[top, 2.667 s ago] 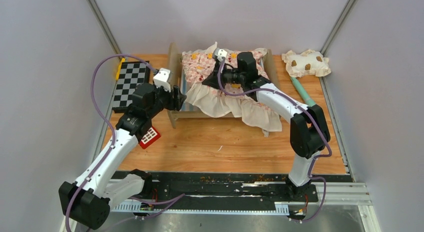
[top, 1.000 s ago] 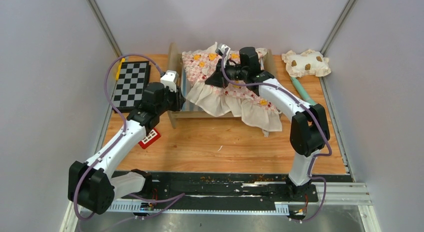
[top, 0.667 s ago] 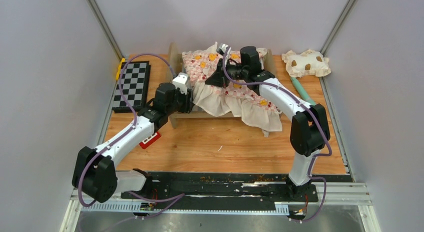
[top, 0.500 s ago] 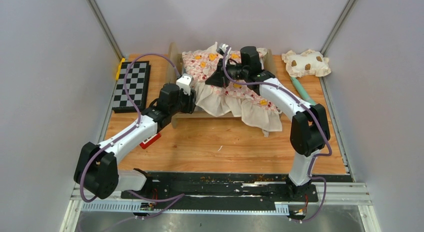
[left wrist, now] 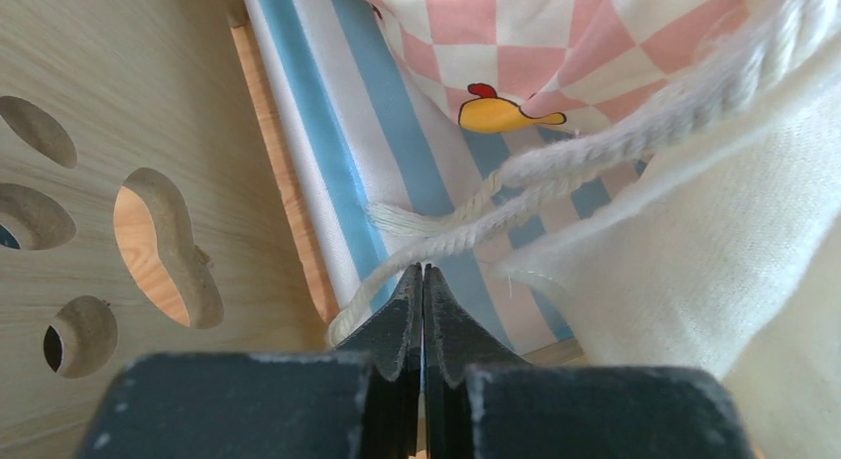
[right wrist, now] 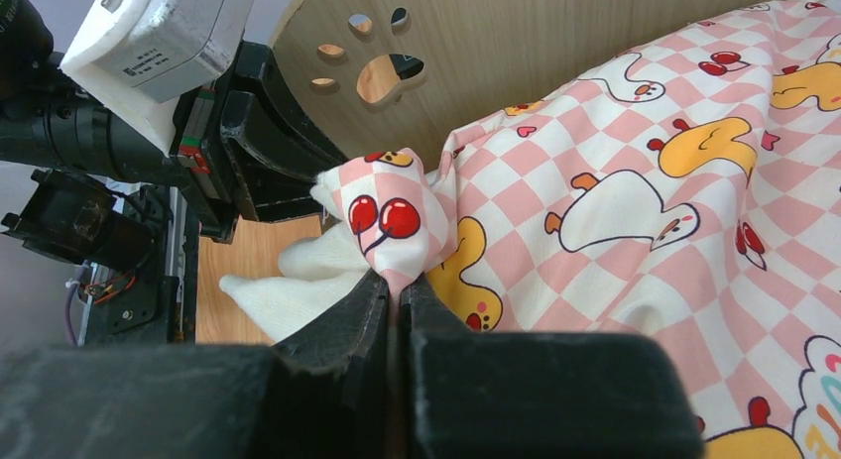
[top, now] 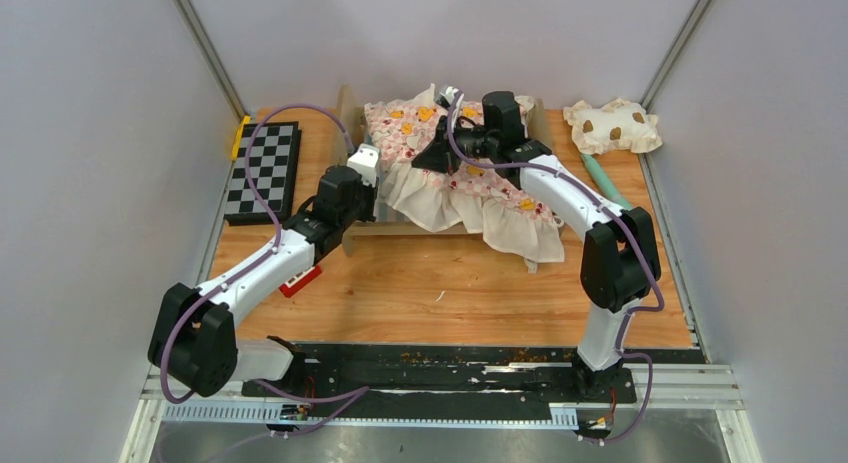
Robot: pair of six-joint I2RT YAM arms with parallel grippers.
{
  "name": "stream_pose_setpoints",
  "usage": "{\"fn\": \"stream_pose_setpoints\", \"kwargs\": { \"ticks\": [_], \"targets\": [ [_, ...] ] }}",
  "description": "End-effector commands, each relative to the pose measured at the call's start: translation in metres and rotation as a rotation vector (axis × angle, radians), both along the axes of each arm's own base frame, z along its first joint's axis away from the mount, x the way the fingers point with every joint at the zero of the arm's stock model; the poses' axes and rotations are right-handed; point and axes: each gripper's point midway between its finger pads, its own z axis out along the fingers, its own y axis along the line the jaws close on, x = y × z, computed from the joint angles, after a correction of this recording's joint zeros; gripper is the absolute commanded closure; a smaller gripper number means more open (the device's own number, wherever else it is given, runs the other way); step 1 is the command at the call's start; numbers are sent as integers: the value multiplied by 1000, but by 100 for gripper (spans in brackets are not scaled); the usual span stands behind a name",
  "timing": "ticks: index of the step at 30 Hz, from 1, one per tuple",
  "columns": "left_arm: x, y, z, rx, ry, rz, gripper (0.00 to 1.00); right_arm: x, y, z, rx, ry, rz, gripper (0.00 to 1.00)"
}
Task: Set up the pet bed
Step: Cross the ropes on the bed frame.
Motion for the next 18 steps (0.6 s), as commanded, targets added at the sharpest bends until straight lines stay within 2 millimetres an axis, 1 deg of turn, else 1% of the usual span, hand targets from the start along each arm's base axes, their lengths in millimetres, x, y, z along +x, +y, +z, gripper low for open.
{"fn": "stream_pose_setpoints", "kwargs": {
  "ticks": [1, 5, 9, 12, 13, 15, 16, 17, 18],
  "targets": [
    [5, 3, 26, -8, -72, 18, 100, 6, -2, 24, 36, -49, 7, 95],
    [2, 5, 35, -10, -85, 13, 100, 6, -4, 24, 36, -46, 5, 95],
    [-4, 7, 55, -27, -130, -2, 100, 8, -5, 22, 37, -40, 2, 95],
    [-9, 6, 65, -21, -153, -28, 100, 8, -5, 20, 37, -35, 3, 95],
    [-9, 6, 66, -17, -160, -41, 95, 7, -5, 20, 37, -36, 5, 95],
    [-9, 5, 62, 2, -158, -56, 68, 7, -5, 20, 40, -34, 12, 95],
    [-8, 4, 58, 9, -155, -63, 60, 6, -4, 20, 40, -32, 16, 95],
    [-7, 3, 53, 31, -152, -82, 56, 6, -4, 21, 42, -33, 18, 95],
    [-6, 1, 48, 47, -145, -98, 54, 5, -4, 20, 42, -32, 20, 95]
  ]
}}
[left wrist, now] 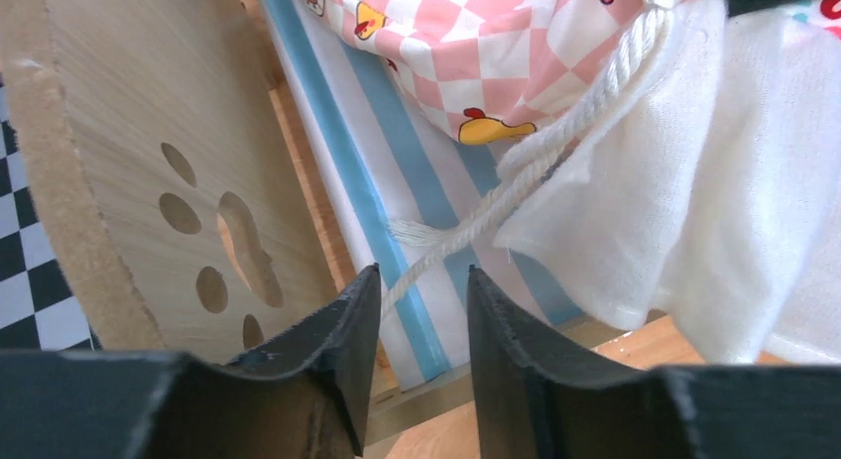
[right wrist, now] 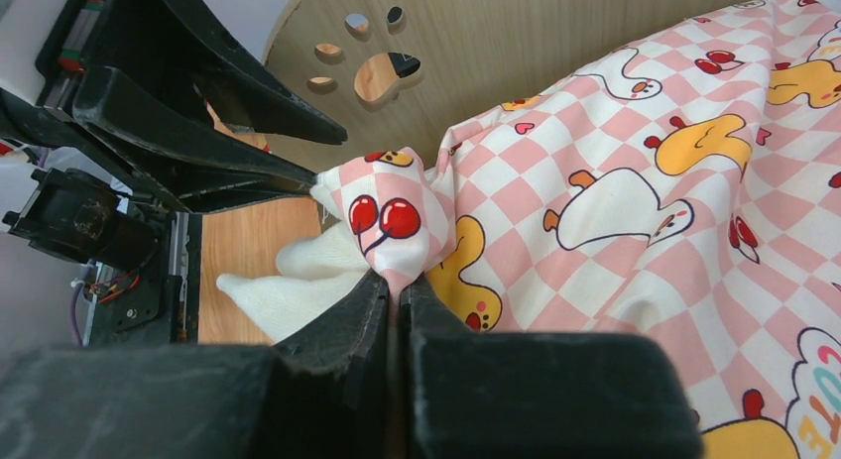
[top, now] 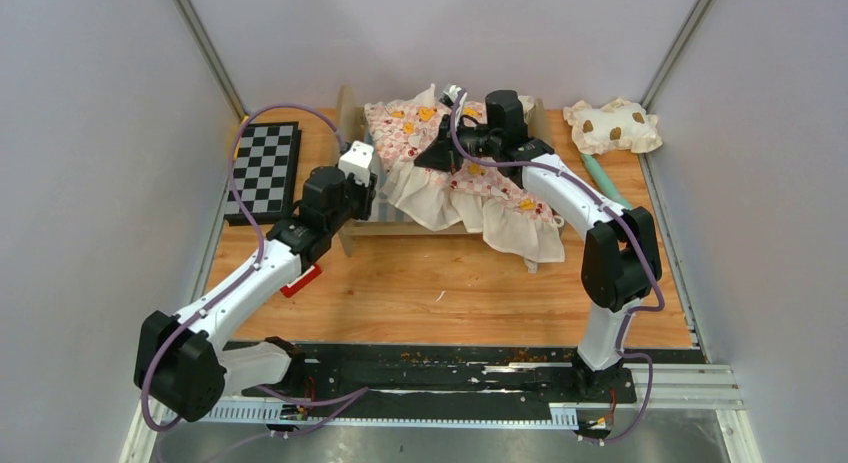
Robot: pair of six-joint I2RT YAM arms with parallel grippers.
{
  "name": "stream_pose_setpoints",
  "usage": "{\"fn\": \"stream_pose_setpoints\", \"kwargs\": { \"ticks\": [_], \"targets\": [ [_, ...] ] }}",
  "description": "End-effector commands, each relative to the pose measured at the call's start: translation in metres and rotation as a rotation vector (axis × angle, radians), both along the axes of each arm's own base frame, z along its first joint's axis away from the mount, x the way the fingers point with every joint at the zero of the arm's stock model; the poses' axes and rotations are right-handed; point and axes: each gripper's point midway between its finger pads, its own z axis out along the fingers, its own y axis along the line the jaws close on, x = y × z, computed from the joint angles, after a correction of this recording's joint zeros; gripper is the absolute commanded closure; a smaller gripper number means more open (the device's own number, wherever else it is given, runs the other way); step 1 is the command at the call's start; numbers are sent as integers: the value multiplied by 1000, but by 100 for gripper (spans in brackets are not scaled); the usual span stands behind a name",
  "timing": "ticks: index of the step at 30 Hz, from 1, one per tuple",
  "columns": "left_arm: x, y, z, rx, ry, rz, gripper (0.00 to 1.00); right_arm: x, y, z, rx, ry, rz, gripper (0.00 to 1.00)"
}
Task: Set up the pet bed
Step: Cross the ropes on the bed frame.
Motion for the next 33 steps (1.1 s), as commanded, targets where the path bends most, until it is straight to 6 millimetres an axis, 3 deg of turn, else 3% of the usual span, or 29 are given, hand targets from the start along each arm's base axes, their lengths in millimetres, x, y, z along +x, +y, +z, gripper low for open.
{"fn": "stream_pose_setpoints", "kwargs": {
  "ticks": [1, 6, 12, 14, 17, 19, 23, 30, 33],
  "targets": [
    [7, -8, 1, 54, -31, -69, 53, 2, 2, 19, 38, -37, 26, 95],
    [19, -15, -21, 100, -1, -93, 50, 1, 3, 21, 45, -32, 34, 95],
    [33, -29, -22, 88, -33, -131, 50, 0, 3, 20, 46, -26, 40, 95],
    [36, -30, -24, 92, -24, -131, 61, 0, 3, 20, 47, -26, 43, 95],
    [35, -29, -24, 95, 0, -122, 90, -1, 3, 20, 47, -25, 43, 95],
    [32, -29, -18, 81, -2, -125, 100, -1, 3, 20, 45, -28, 42, 95],
    [21, -29, 10, 9, -43, -126, 100, 0, 2, 20, 42, -33, 38, 95],
    [-19, -24, 53, -70, -49, -176, 100, 1, 1, 19, 38, -38, 37, 95],
    [-38, -26, 62, -114, -21, -212, 100, 2, 1, 17, 36, -35, 37, 95]
  ]
}}
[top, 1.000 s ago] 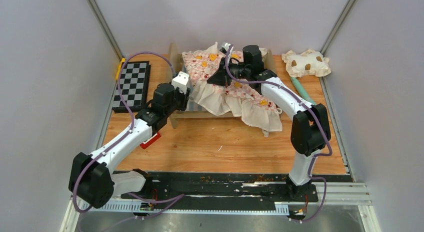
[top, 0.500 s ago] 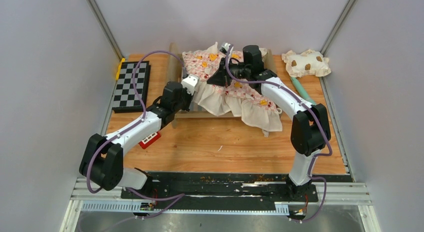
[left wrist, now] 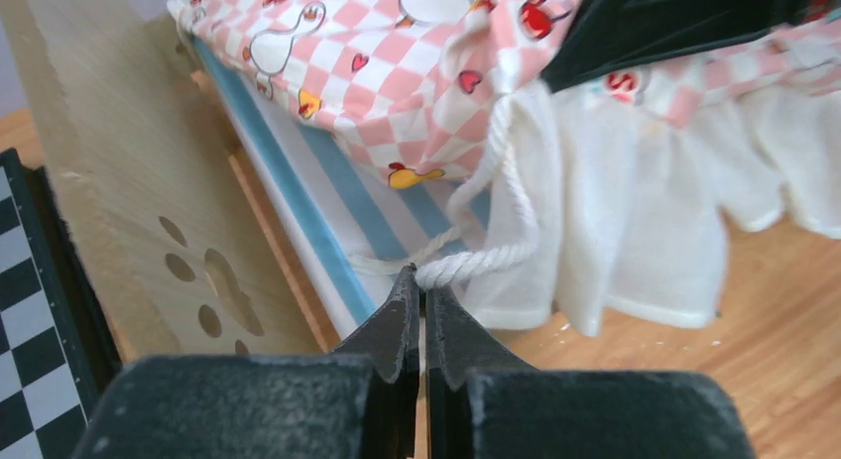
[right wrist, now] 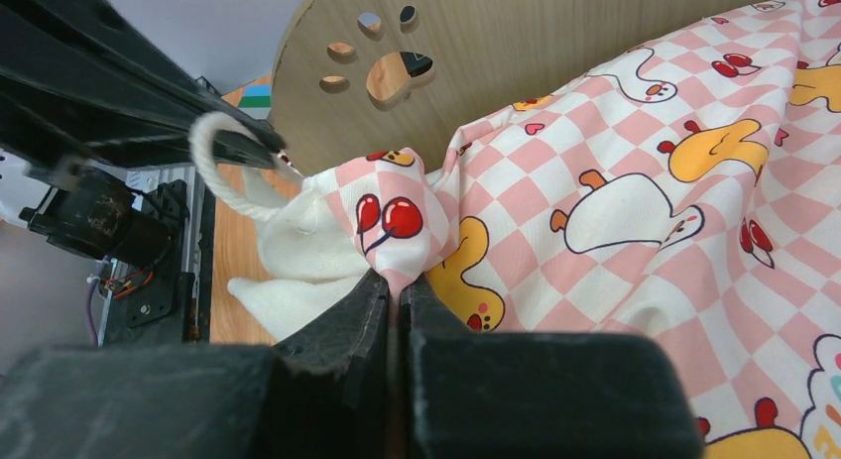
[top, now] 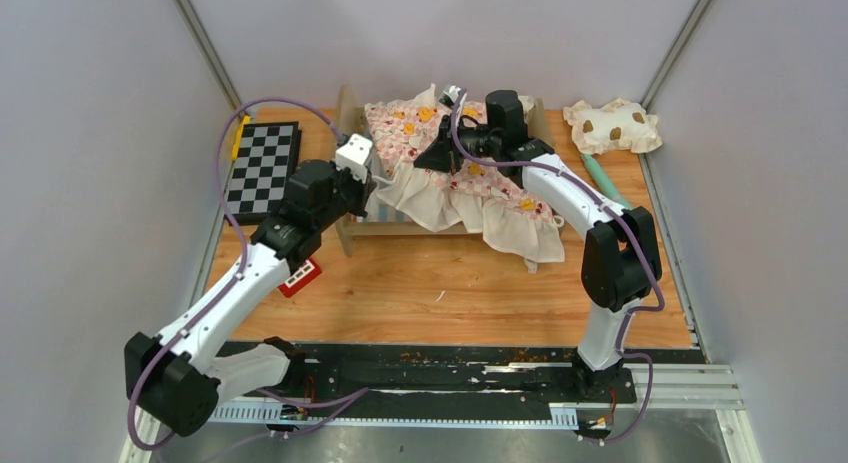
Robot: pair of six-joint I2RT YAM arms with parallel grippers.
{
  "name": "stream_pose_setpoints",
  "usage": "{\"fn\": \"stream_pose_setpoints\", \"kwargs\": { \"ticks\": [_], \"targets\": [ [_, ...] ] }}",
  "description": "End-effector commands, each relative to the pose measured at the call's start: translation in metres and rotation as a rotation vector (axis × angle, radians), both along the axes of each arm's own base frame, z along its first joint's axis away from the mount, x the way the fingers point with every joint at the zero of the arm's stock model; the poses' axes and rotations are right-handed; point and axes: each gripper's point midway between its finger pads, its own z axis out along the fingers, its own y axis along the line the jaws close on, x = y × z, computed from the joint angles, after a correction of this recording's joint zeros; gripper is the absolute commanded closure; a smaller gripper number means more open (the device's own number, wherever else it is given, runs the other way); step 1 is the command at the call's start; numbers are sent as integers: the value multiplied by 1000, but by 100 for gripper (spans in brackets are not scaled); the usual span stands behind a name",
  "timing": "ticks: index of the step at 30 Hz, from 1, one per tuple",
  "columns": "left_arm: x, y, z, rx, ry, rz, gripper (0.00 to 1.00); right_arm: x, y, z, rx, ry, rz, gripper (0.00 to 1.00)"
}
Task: Set up the pet bed
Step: Cross the ropes on the bed frame.
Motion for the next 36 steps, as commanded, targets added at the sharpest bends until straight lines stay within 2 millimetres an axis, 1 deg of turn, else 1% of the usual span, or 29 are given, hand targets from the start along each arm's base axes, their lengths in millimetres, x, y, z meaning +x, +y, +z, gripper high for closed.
{"fn": "stream_pose_setpoints", "kwargs": {
  "ticks": [1, 10, 12, 14, 16, 18, 19, 20, 21, 23, 24, 28, 29, 31, 36],
  "targets": [
    [-32, -8, 28, -97, 33, -79, 100, 6, 1, 14, 25, -46, 16, 95],
    [-95, -35, 20, -232, 206, -296, 100, 7, 2, 12, 27, -39, 27, 95],
    [-107, -45, 17, -270, 217, -344, 100, 7, 3, 11, 26, -37, 29, 95],
    [-117, -54, 11, -291, 224, -385, 100, 7, 2, 9, 23, -32, 29, 95],
    [-123, -60, -1, -278, 241, -407, 100, 6, 3, 9, 23, -33, 29, 95],
    [-124, -59, -16, -252, 264, -396, 99, 6, 2, 9, 22, -35, 30, 95],
    [-124, -58, -26, -241, 282, -385, 96, 6, 2, 10, 21, -36, 28, 95],
    [-123, -56, -33, -234, 289, -376, 87, 6, 2, 9, 20, -36, 28, 95],
    [-121, -54, -39, -225, 292, -358, 81, 6, 2, 10, 20, -37, 28, 95],
    [-119, -52, -45, -208, 291, -344, 78, 6, 2, 10, 20, -37, 28, 95],
    [-118, -51, -45, -202, 288, -340, 75, 6, 2, 9, 20, -36, 29, 95],
    [-108, -45, -33, -175, 232, -304, 60, 6, 2, 7, 16, -31, 30, 95],
    [-105, -44, -27, -171, 216, -291, 59, 6, 2, 7, 15, -32, 31, 95],
    [-98, -39, -14, -157, 169, -262, 57, 5, 2, 6, 14, -31, 32, 95],
    [-79, -29, 30, -190, 19, -174, 40, 3, 1, 6, 12, -22, 37, 95]
  ]
}}
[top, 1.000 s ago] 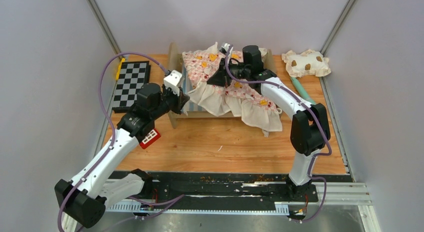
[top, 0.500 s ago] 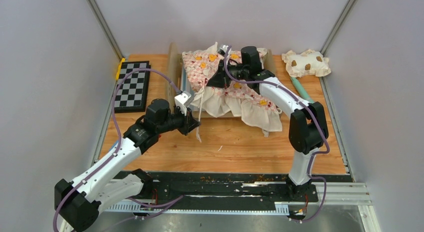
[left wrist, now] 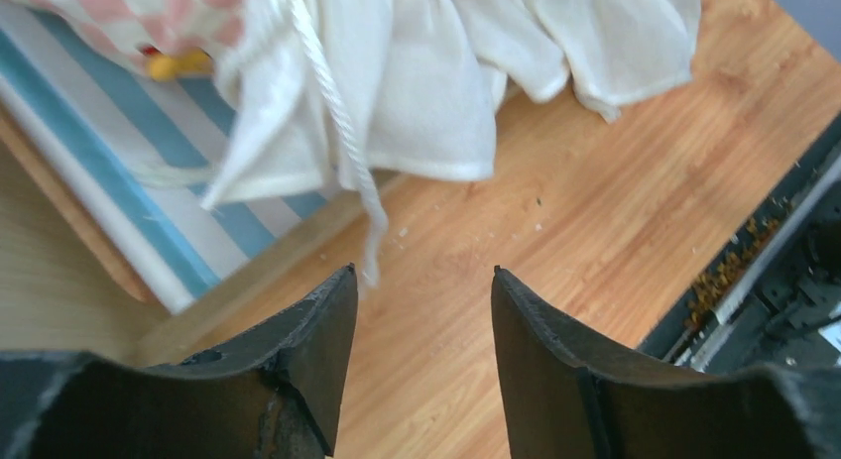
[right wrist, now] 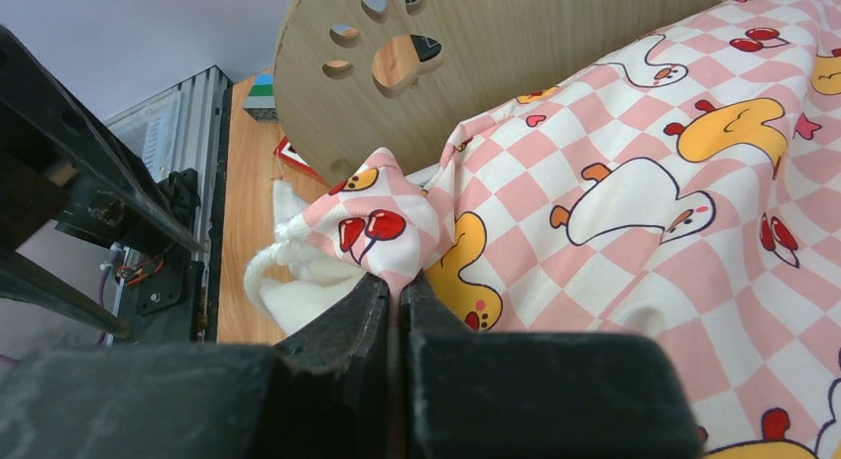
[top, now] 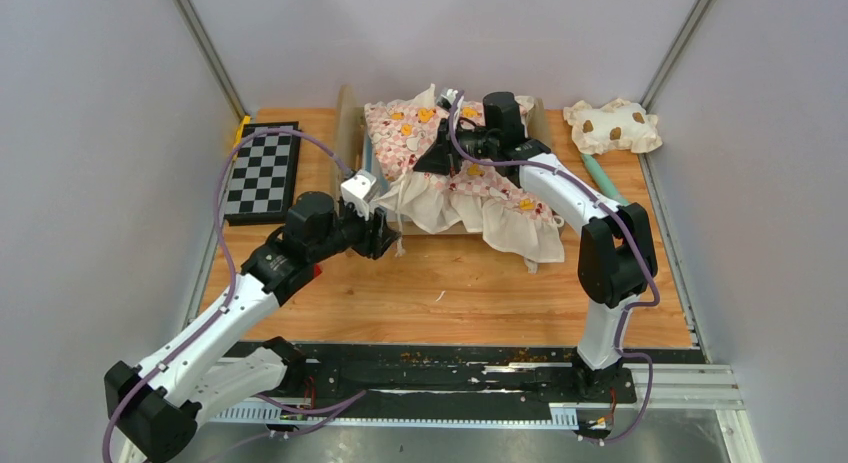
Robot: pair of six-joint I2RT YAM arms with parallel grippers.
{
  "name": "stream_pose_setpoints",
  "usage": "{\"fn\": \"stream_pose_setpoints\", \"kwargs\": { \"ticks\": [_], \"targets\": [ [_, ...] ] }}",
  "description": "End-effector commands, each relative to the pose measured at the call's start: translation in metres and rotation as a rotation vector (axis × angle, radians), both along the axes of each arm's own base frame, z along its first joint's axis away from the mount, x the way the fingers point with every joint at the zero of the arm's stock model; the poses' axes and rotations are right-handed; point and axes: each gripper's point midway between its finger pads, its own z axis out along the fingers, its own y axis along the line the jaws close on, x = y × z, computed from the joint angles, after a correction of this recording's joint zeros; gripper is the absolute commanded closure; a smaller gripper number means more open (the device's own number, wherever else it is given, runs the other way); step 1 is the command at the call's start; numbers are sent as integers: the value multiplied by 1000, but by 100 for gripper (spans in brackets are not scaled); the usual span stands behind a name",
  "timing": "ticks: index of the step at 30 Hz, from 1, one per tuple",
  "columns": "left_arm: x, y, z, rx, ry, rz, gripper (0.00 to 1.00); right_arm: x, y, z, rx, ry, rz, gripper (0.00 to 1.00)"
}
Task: Set up the pet bed
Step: Cross the ropes on the bed frame.
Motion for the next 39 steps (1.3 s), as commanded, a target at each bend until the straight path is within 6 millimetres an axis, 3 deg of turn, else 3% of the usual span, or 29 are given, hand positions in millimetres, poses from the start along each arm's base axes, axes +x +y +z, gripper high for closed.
{"fn": "stream_pose_setpoints", "kwargs": {
  "ticks": [1, 3, 8, 14, 17, 27, 39],
  "targets": [
    [25, 12, 66, -65, -207, 122, 36, 5, -1, 16, 12, -60, 7, 95],
    [36, 15, 76, -71, -242, 170, 34, 4, -2, 17, 10, -76, 11, 95],
    [68, 18, 81, -48, -261, 210, 47, 2, -2, 18, 13, -74, 22, 95],
    [103, 39, 82, -37, -296, 282, 54, 1, -2, 20, 15, -83, 23, 95],
    [114, 35, 73, 4, -302, 260, 54, 2, -2, 20, 15, -86, 23, 95],
    [114, 4, 42, 15, -349, 53, 51, 3, -1, 21, 17, -88, 23, 95],
    [107, 2, 18, 67, -304, -2, 52, 3, 0, 20, 20, -84, 32, 95]
  ]
}}
